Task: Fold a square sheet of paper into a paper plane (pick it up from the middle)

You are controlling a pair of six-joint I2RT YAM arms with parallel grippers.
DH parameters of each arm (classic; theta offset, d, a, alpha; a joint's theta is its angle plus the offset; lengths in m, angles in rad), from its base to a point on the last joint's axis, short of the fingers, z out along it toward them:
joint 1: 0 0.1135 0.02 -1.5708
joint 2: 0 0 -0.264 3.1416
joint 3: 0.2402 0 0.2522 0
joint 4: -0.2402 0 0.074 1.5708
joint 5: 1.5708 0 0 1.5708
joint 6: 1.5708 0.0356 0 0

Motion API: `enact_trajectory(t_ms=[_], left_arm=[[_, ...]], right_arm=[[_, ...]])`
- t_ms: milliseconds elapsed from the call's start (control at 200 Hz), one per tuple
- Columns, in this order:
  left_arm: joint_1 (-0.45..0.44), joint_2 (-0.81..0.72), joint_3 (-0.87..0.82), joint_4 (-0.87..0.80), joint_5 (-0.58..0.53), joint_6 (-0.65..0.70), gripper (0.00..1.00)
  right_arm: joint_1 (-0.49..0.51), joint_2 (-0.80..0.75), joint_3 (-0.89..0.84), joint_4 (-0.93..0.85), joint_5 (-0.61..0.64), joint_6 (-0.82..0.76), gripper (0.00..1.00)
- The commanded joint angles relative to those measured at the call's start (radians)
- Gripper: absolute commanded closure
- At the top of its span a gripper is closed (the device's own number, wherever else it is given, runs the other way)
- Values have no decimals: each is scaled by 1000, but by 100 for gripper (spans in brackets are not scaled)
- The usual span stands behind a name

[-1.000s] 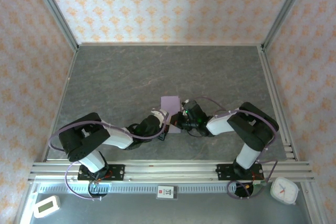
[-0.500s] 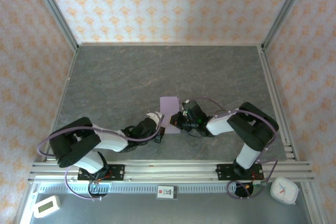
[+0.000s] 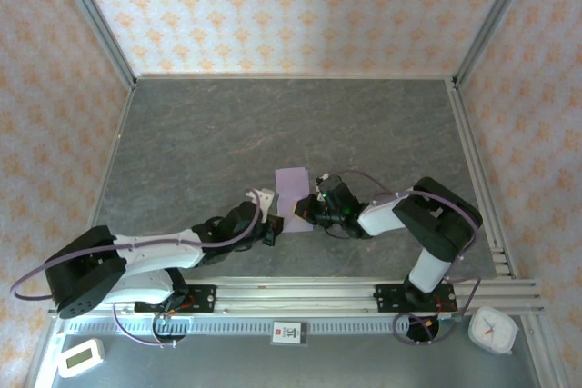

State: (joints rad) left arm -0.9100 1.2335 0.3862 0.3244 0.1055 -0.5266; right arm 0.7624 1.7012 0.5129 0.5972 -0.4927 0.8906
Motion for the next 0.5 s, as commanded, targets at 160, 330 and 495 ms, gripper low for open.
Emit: enact_trajectory(t_ms=[160,330,495], left_arm=[[-6,204,101,128,92,79,100],[7,267,34,240,70,36,100],[21,222,-60,356,69,-39,100]], right_arm=[[-2,37,-42,-65,37,17,100],[-2,32,-36,-77,41,16,100],[-1,31,-31,-86,41,11,100]])
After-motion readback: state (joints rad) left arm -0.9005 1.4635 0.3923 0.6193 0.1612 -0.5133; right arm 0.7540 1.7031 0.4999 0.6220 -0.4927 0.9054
